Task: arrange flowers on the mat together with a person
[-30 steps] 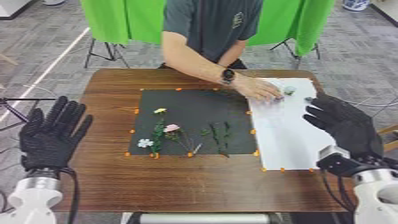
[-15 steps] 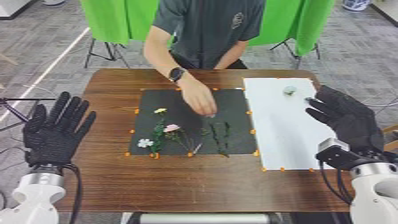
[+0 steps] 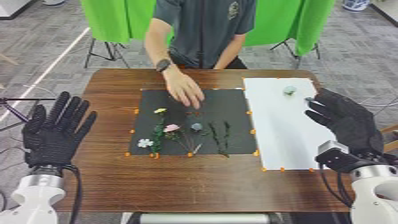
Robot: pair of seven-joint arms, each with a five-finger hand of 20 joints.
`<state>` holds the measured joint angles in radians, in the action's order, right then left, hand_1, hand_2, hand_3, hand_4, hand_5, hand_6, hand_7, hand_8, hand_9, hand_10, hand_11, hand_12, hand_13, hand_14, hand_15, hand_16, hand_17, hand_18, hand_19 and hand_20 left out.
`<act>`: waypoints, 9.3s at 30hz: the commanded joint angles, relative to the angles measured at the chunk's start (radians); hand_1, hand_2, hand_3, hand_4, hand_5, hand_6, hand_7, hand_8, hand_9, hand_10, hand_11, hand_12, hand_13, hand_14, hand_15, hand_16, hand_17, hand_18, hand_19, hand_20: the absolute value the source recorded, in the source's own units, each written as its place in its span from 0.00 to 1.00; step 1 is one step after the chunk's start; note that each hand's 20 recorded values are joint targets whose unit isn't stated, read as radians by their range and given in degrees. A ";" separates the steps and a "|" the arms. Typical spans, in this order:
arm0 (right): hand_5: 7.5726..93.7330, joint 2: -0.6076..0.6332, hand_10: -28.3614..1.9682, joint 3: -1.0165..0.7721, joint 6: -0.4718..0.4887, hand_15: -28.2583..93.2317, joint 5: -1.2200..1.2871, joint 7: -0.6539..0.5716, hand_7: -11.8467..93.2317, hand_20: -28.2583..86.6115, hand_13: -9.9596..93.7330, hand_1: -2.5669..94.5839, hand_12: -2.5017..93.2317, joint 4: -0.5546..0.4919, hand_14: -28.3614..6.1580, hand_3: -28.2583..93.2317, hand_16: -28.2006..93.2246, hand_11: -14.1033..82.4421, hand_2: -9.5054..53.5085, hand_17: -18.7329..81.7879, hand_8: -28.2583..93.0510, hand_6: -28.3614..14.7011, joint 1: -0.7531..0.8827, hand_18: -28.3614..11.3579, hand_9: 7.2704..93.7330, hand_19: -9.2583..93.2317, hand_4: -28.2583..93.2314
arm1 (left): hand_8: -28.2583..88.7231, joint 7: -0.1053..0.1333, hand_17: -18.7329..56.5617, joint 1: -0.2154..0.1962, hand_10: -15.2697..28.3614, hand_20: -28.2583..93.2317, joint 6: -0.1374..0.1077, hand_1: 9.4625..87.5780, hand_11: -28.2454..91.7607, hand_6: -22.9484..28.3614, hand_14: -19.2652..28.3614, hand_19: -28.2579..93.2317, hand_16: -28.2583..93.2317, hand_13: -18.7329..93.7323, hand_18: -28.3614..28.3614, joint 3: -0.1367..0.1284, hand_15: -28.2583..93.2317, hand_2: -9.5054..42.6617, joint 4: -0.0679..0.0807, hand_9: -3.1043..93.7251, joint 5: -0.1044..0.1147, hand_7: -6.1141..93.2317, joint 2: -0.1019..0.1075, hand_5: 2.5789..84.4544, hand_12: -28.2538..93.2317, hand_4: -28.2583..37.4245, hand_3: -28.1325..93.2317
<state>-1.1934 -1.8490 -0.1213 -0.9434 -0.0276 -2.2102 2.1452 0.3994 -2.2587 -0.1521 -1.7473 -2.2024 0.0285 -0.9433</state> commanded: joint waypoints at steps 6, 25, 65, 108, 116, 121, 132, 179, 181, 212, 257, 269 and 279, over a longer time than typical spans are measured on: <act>0.46 -0.012 0.43 -0.009 0.010 0.43 -0.001 -0.011 0.28 0.36 0.42 0.29 0.14 -0.016 0.41 0.90 0.32 0.26 0.32 0.30 0.12 0.51 0.032 0.26 0.39 0.56 0.02 | 0.17 -0.001 0.22 -0.018 0.67 0.34 0.015 0.24 0.34 0.58 0.66 0.42 0.20 0.45 0.72 -0.003 0.36 0.45 0.001 0.49 -0.005 0.13 -0.012 0.55 0.31 0.00 0.82; 0.47 0.009 0.43 -0.021 0.011 0.42 -0.094 0.014 0.28 0.36 0.42 0.29 0.14 0.002 0.41 0.90 0.32 0.26 0.31 0.30 0.12 0.51 0.023 0.26 0.40 0.55 0.02 | 0.17 -0.025 0.22 -0.010 0.67 0.34 0.010 0.24 0.34 0.58 0.66 0.42 0.20 0.45 0.72 -0.008 0.36 0.46 0.014 0.49 0.003 0.13 -0.020 0.55 0.31 0.00 0.82; 0.28 0.287 0.36 0.486 0.498 0.48 -1.356 -0.363 0.27 0.32 0.36 0.47 0.13 0.783 0.41 0.85 0.27 0.27 0.00 0.33 0.13 0.47 -0.880 0.25 0.23 0.74 0.00 | 0.17 -0.053 0.21 0.005 0.67 0.34 0.007 0.24 0.34 0.57 0.67 0.42 0.21 0.45 0.72 0.074 0.36 0.46 0.011 0.48 -0.072 0.13 -0.025 0.54 0.31 0.00 0.82; 0.68 0.224 0.62 0.759 0.291 0.53 -1.594 -0.048 0.54 0.49 0.69 0.61 0.44 0.371 0.65 0.79 0.52 0.26 0.05 0.46 0.21 0.66 -0.775 0.23 0.84 0.83 0.00 | 0.17 -0.102 0.21 0.019 0.66 0.34 -0.003 0.23 0.34 0.58 0.67 0.42 0.21 0.45 0.72 0.072 0.36 0.47 0.022 0.47 -0.081 0.13 -0.037 0.53 0.31 0.00 0.82; 0.68 0.245 0.63 0.792 0.335 0.53 -1.648 -0.073 0.54 0.49 0.69 0.61 0.44 0.335 0.66 0.79 0.51 0.26 0.04 0.46 0.20 0.67 -0.745 0.23 0.84 0.83 0.00 | 0.17 -0.114 0.21 0.013 0.66 0.34 -0.014 0.23 0.34 0.58 0.67 0.42 0.21 0.45 0.72 0.063 0.36 0.47 0.021 0.47 -0.077 0.13 -0.034 0.53 0.31 0.00 0.82; 0.68 0.226 0.63 0.841 0.293 0.53 -1.684 -0.112 0.53 0.49 0.69 0.61 0.44 0.383 0.65 0.79 0.51 0.26 0.04 0.46 0.20 0.67 -0.766 0.23 0.84 0.83 0.00 | 0.17 -0.100 0.21 0.000 0.66 0.34 -0.023 0.23 0.34 0.58 0.67 0.42 0.21 0.45 0.72 0.055 0.36 0.47 0.020 0.47 -0.073 0.13 -0.035 0.53 0.31 0.00 0.82; 0.67 0.147 0.61 0.892 0.257 0.54 -1.655 -0.227 0.51 0.48 0.68 0.60 0.43 0.459 0.63 0.80 0.50 0.26 0.02 0.46 0.19 0.66 -0.808 0.22 0.82 0.83 0.00 | 0.17 -0.078 0.21 -0.004 0.66 0.34 -0.031 0.23 0.34 0.58 0.66 0.43 0.21 0.45 0.72 0.038 0.36 0.47 0.019 0.47 -0.053 0.13 -0.040 0.53 0.31 0.00 0.82; 0.61 0.209 0.51 0.517 0.100 0.54 -0.865 0.060 0.36 0.32 0.62 0.44 0.18 0.256 0.54 0.86 0.35 0.34 0.05 0.40 0.10 0.63 -0.489 0.26 0.61 0.73 0.00 | 0.18 -0.148 0.21 0.017 0.66 0.33 0.041 0.23 0.33 0.57 0.67 0.42 0.21 0.44 0.72 0.012 0.35 0.48 0.047 0.45 -0.148 0.12 -0.043 0.51 0.31 0.00 0.81; 0.57 0.208 0.49 0.459 0.078 0.52 -0.740 0.038 0.37 0.31 0.57 0.43 0.18 0.223 0.52 0.87 0.34 0.33 0.06 0.38 0.09 0.63 -0.424 0.28 0.56 0.69 0.00 | 0.18 -0.143 0.21 0.020 0.66 0.33 0.030 0.23 0.33 0.57 0.67 0.42 0.21 0.44 0.72 0.011 0.35 0.48 0.047 0.45 -0.150 0.12 -0.043 0.51 0.31 0.00 0.81; 0.42 0.022 0.51 0.113 -0.006 0.34 -0.198 0.077 0.25 0.35 0.40 0.29 0.12 0.079 0.51 0.91 0.32 0.23 0.26 0.29 0.13 0.57 -0.014 0.27 0.38 0.51 0.00 | 0.18 -0.099 0.21 0.018 0.66 0.34 0.031 0.21 0.33 0.57 0.67 0.41 0.21 0.44 0.72 0.027 0.35 0.42 0.057 0.45 -0.105 0.12 -0.046 0.51 0.31 0.00 0.82; 0.43 -0.026 0.56 0.076 0.061 0.37 -0.249 0.030 0.29 0.34 0.41 0.35 0.11 0.031 0.50 0.91 0.30 0.25 0.15 0.29 0.11 0.59 0.053 0.27 0.38 0.53 0.01 | 0.18 -0.071 0.21 -0.036 0.66 0.34 0.019 0.22 0.33 0.56 0.66 0.41 0.21 0.44 0.72 -0.002 0.35 0.43 0.030 0.45 -0.089 0.12 -0.050 0.51 0.31 0.00 0.82; 0.43 -0.029 0.55 0.088 0.091 0.38 -0.267 -0.007 0.29 0.34 0.42 0.35 0.12 0.031 0.49 0.90 0.31 0.25 0.16 0.29 0.11 0.59 0.040 0.26 0.38 0.53 0.01 | 0.18 -0.077 0.21 -0.026 0.66 0.34 -0.001 0.22 0.33 0.56 0.67 0.41 0.21 0.44 0.72 0.009 0.35 0.44 0.029 0.45 -0.097 0.12 -0.049 0.51 0.31 0.00 0.82; 0.44 -0.019 0.52 0.111 0.072 0.40 -0.270 0.004 0.29 0.34 0.43 0.34 0.12 0.038 0.42 0.91 0.32 0.25 0.22 0.29 0.11 0.57 0.034 0.26 0.38 0.54 0.01 | 0.18 -0.098 0.20 -0.007 0.67 0.35 -0.007 0.22 0.34 0.57 0.71 0.44 0.23 0.45 0.73 0.011 0.40 0.45 0.037 0.46 -0.098 0.13 -0.049 0.51 0.32 0.00 0.81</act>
<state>-1.2133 -1.7480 -0.0509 -1.2252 -0.0380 -2.1726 2.1759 0.3194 -2.2697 -0.1474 -1.7409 -2.1723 -0.0673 -0.9854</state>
